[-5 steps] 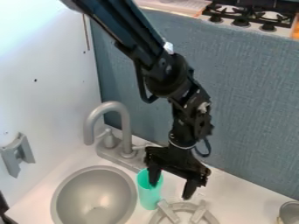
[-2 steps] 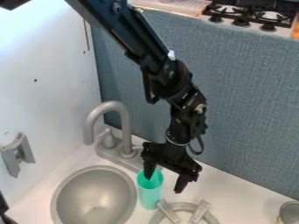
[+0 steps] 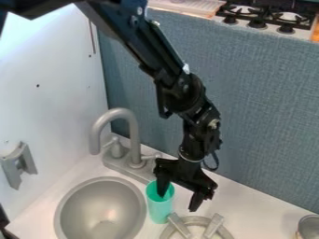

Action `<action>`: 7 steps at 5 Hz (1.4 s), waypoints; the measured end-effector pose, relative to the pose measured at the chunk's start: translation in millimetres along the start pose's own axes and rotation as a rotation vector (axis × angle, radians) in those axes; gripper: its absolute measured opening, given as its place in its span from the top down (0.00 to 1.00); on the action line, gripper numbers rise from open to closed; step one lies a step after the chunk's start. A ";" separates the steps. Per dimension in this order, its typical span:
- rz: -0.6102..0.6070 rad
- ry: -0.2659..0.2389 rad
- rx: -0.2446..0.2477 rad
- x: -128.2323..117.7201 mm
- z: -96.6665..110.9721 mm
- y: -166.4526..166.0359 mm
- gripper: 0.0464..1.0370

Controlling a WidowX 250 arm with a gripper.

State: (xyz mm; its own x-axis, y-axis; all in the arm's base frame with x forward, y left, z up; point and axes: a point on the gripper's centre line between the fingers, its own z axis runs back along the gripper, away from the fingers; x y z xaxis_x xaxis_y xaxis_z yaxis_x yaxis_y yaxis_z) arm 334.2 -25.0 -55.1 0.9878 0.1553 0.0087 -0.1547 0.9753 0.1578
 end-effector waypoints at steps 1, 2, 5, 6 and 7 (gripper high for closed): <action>0.043 0.035 0.018 0.0 -8.2 13.6 0.08; 0.080 0.047 0.022 0.4 -11.1 24.4 0.38; 0.012 0.061 -0.045 -13.3 -2.4 22.5 0.95; -0.051 0.031 0.018 -28.1 26.9 10.0 0.96; -0.144 0.036 0.026 -52.1 29.4 -12.0 0.96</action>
State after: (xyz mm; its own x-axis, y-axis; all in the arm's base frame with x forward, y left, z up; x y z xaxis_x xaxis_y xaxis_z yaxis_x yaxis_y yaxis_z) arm 285.1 -49.5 -28.4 0.9985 0.0204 -0.0509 -0.0109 0.9836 0.1800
